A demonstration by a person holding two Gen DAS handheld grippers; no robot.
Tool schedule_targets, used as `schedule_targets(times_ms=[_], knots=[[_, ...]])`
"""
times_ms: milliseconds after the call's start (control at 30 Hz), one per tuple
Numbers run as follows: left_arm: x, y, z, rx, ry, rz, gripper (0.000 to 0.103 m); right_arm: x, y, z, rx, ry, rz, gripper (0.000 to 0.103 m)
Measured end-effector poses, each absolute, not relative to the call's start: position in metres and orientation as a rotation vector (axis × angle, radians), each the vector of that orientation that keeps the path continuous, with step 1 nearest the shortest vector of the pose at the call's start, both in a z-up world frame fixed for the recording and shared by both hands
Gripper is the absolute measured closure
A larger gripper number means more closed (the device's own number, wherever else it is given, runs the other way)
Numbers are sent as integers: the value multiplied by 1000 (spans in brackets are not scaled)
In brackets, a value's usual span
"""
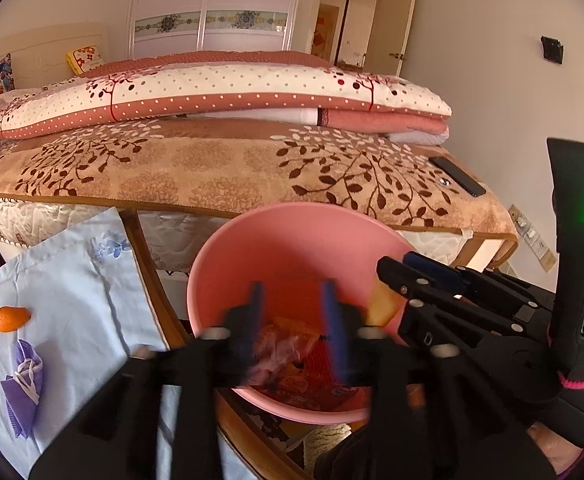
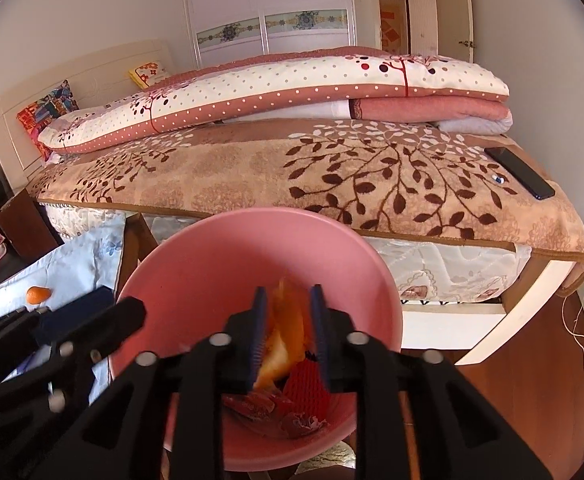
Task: Collect trash
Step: 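Open both grippers to drop the wrapper and yellow piece into the bucket, then move both open grippers back over the table toward the purple glove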
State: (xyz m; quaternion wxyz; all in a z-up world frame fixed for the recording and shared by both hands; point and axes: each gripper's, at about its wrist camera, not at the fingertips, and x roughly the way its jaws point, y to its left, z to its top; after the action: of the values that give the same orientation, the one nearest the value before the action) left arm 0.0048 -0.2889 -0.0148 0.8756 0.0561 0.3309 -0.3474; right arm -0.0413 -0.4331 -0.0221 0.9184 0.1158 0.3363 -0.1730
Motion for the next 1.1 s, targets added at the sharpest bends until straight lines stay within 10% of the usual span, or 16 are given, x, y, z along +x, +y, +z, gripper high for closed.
schedule_targets(times_ms=[1100], knots=[[-17,-232,23,56,611,-612,59,-86,-377,10,226,610,-306,69]])
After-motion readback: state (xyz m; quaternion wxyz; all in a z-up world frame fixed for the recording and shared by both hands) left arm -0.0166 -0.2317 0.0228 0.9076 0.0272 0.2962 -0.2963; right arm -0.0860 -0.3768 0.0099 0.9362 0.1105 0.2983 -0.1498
